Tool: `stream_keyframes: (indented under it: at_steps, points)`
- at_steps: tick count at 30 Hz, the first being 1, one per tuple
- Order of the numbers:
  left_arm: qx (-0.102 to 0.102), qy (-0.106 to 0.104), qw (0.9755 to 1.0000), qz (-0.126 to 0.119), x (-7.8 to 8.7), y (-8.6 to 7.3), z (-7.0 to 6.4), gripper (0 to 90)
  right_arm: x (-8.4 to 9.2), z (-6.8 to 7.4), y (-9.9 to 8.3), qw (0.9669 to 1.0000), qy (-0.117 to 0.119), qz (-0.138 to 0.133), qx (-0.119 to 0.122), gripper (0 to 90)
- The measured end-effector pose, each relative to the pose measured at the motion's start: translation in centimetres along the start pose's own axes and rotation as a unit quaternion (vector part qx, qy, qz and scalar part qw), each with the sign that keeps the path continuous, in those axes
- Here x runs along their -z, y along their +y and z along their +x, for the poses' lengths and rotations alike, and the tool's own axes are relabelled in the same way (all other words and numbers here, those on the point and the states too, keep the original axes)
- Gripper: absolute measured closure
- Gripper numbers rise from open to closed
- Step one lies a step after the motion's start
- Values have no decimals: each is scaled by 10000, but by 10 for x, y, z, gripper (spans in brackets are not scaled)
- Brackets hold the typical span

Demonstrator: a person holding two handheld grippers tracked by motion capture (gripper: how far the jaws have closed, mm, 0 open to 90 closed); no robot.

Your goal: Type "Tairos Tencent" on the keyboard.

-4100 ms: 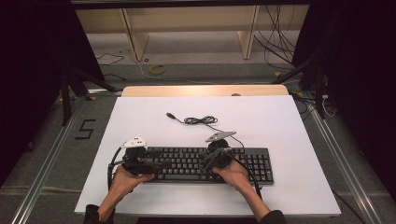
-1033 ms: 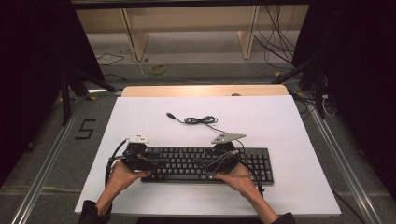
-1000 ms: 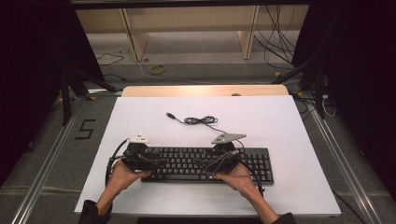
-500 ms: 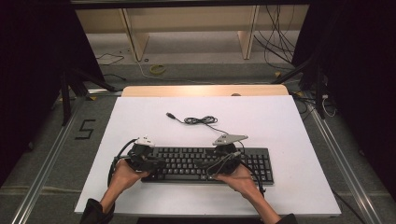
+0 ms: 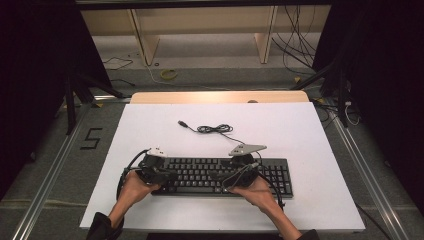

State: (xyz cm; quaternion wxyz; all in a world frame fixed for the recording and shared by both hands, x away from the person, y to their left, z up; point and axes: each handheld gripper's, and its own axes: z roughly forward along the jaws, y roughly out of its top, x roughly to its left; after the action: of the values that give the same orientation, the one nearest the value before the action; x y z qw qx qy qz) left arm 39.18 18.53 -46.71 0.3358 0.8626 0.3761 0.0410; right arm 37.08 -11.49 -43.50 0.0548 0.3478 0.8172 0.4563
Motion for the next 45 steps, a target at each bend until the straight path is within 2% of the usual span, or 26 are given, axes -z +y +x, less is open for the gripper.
stream_keyframes:
  at_steps: [12, 15, 23, 29, 37, 42, 45]
  points:
    - [23, 83, 10000, -21, -2, -1, -2, 891, 2, 0, 0, 10000, -15, -15, -6, 367]
    - [68, 31, 9999, -133, 1, 0, -4, 876, 2, 0, 0, 10000, -16, -36, 0, 366]
    - [204, -148, 9987, -446, 12, 2, -6, 714, 3, 0, 0, 10000, -3, -45, -17, 366]
    - [331, -144, 9963, -778, 18, 1, -6, 595, 2, 0, 0, 10000, 6, -51, -4, 366]
    - [486, -217, 9935, -1005, 24, -1, -6, 385, 1, 2, 0, 10000, 30, -23, 24, 366]
    - [530, -250, 9913, -1179, 27, -3, -5, 320, 0, 2, -1, 10000, 36, -13, 23, 368]
    - [537, -252, 9902, -1261, 29, -5, -6, 316, -1, 3, -2, 10000, 42, 3, 43, 371]
